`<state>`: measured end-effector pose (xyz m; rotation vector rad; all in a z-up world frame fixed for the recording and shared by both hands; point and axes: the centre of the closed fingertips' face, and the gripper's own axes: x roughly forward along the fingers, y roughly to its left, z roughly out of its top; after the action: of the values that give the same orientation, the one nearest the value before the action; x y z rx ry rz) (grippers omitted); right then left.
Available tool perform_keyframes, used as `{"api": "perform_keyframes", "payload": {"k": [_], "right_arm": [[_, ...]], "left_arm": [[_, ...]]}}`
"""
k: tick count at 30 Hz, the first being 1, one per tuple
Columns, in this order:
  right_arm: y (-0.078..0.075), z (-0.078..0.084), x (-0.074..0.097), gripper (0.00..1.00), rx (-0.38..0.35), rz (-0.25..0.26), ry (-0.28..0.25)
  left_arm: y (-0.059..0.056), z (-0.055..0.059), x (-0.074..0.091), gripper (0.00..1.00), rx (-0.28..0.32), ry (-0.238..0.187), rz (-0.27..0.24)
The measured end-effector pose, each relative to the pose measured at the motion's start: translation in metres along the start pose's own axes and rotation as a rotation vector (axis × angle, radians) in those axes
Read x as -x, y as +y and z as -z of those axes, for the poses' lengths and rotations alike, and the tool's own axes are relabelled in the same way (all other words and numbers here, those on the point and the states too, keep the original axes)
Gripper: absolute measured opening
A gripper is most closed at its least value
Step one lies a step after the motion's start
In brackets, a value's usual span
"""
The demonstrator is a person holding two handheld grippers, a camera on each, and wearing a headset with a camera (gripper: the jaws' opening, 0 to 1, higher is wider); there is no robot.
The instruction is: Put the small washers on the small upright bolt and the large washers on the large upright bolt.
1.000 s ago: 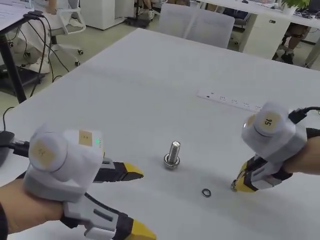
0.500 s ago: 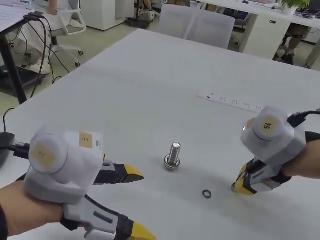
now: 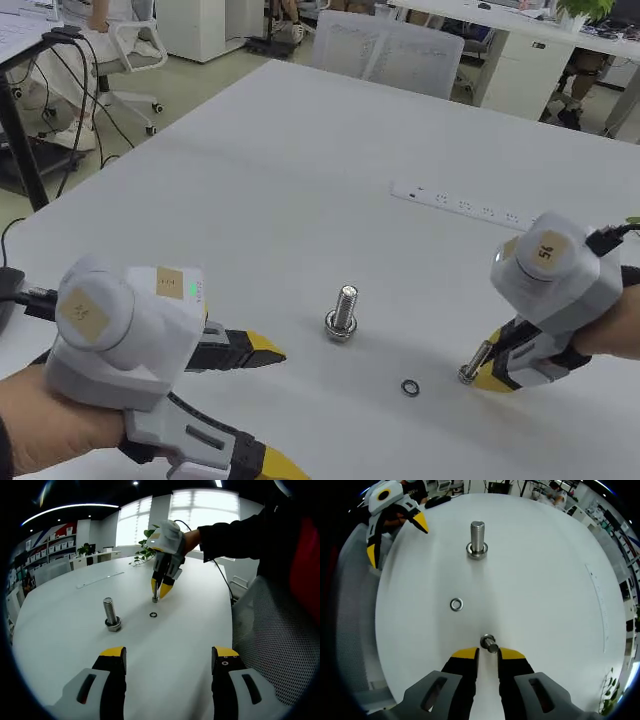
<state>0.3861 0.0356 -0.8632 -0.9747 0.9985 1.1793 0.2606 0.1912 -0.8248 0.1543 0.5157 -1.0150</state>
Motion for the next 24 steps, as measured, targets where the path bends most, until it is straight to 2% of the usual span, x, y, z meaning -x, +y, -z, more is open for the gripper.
{"api": "perform_keyframes", "payload": {"k": [12,24], "right_arm": [[0.016,0.008,0.005,0.16,-0.009,-0.004,0.003],[0.037,-0.002,0.007,0.17,0.02,-0.023,-0.011]], "left_arm": [[0.0,-0.001,0.0,0.69,-0.006,-0.004,0.0],[-0.001,-0.003,0.001,0.69,-0.011,-0.007,-0.001]]}}
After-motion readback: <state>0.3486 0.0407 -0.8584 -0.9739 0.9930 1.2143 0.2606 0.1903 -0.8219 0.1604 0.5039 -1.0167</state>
